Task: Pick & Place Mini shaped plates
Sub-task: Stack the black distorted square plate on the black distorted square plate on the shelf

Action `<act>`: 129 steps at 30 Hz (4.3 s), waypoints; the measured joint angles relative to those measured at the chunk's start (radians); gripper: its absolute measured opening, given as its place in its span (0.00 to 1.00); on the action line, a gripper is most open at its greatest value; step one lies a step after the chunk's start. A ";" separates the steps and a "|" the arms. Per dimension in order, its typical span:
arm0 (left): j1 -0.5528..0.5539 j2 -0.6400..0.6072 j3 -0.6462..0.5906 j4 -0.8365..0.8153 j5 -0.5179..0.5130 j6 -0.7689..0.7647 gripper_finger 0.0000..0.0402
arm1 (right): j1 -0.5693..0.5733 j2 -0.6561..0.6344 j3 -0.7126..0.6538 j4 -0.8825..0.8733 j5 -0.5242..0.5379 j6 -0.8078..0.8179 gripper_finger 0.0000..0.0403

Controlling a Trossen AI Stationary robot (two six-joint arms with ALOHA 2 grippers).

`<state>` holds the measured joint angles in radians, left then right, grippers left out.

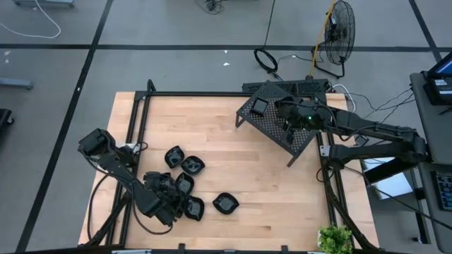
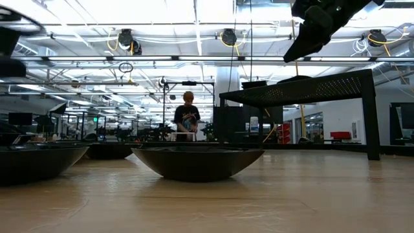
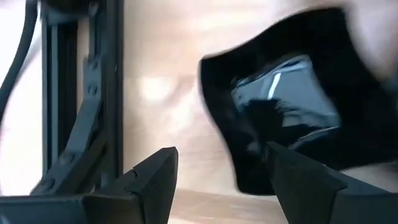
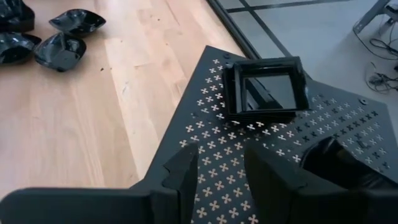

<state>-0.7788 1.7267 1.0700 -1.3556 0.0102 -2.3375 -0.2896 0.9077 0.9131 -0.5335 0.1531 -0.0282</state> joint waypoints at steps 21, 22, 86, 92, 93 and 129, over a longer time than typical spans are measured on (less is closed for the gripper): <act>0.060 0.000 -0.136 0.239 0.040 0.112 0.26 | 0.024 0.000 0.000 0.014 0.002 0.001 0.29; 0.060 0.000 -0.136 0.238 0.040 0.125 0.20 | 0.024 0.000 0.000 0.014 0.002 0.001 0.29; 0.446 0.185 0.317 0.921 -1.136 2.089 0.02 | 0.483 0.535 -0.394 1.422 0.264 -0.220 0.46; 0.446 0.185 0.317 0.977 -1.101 2.053 0.01 | 0.484 0.535 -0.394 1.424 0.279 -0.220 0.28; 0.446 0.185 0.317 0.989 -1.087 2.050 0.01 | 0.483 0.535 -0.394 1.424 0.281 -0.220 0.24; 0.218 -0.033 0.296 0.690 -0.979 1.589 0.68 | 0.138 -0.012 -0.055 0.304 0.560 0.155 0.00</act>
<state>-0.5607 1.6939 1.3661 -0.6659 -0.9688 -0.7481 -0.1515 0.8957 0.8576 -0.2290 0.7133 0.1264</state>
